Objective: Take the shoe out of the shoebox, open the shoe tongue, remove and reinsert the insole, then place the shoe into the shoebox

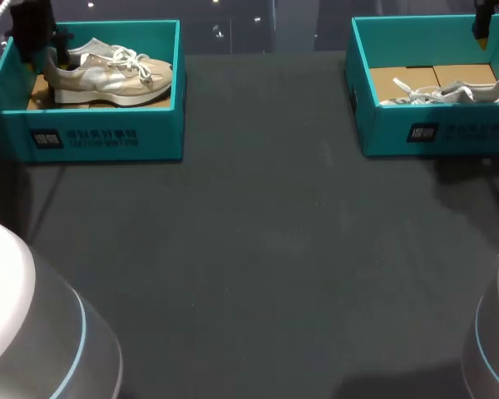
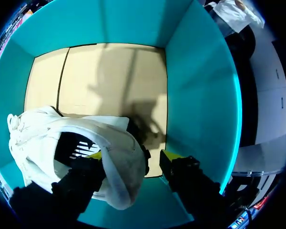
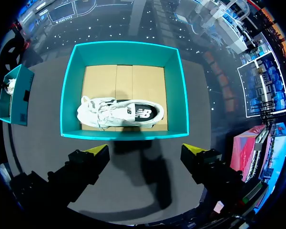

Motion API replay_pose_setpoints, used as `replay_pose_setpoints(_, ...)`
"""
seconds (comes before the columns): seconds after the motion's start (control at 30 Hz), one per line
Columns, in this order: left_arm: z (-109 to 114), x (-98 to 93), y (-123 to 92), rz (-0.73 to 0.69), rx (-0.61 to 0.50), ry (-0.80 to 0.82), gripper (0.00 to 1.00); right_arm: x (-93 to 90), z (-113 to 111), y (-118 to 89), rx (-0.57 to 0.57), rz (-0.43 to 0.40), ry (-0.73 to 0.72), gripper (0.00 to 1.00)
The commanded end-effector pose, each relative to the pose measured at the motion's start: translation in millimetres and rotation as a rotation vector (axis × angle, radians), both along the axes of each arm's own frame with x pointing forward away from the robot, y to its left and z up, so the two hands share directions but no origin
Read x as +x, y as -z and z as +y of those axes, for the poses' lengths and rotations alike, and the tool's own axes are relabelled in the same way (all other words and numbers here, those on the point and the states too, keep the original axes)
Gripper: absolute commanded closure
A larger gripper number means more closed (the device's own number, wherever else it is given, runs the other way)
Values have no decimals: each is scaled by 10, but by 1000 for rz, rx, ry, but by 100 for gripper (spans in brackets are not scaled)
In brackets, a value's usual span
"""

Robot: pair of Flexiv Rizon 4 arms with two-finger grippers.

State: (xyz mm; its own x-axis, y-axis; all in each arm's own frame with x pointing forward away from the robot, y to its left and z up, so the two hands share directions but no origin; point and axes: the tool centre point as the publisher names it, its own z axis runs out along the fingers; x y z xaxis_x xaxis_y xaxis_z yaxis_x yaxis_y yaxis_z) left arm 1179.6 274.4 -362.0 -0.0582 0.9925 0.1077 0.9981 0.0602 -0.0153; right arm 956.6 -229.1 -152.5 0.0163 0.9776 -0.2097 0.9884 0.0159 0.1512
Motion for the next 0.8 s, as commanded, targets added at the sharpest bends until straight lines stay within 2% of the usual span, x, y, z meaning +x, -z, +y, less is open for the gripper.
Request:
replay_pose_setpoints(0.03, -5, -29, 51, -8, 6, 3, 33, 4, -1, 0, 1, 1, 0, 0)
replay_pose_setpoints(0.23, -23, -39, 99, -9, 12, 9, 39, 4, -1, 0, 1, 1, 0, 0)
replay_pose_setpoints(0.43, -41, -56, 138, -9, 21, 15, 53, 4, -1, 0, 1, 1, 0, 0)
replay_pose_setpoints(0.5, -39, -62, 145, -8, 23, 17, 62, 4, -1, 0, 1, 1, 0, 0)
replay_pose_setpoints(0.63, -25, -69, 149, -9, 27, 19, 100, 4, -1, 0, 1, 1, 0, 0)
replay_pose_setpoints(0.8, 17, -52, 111, -13, 29, 19, 100, 4, -1, 0, 1, 1, 0, 0)
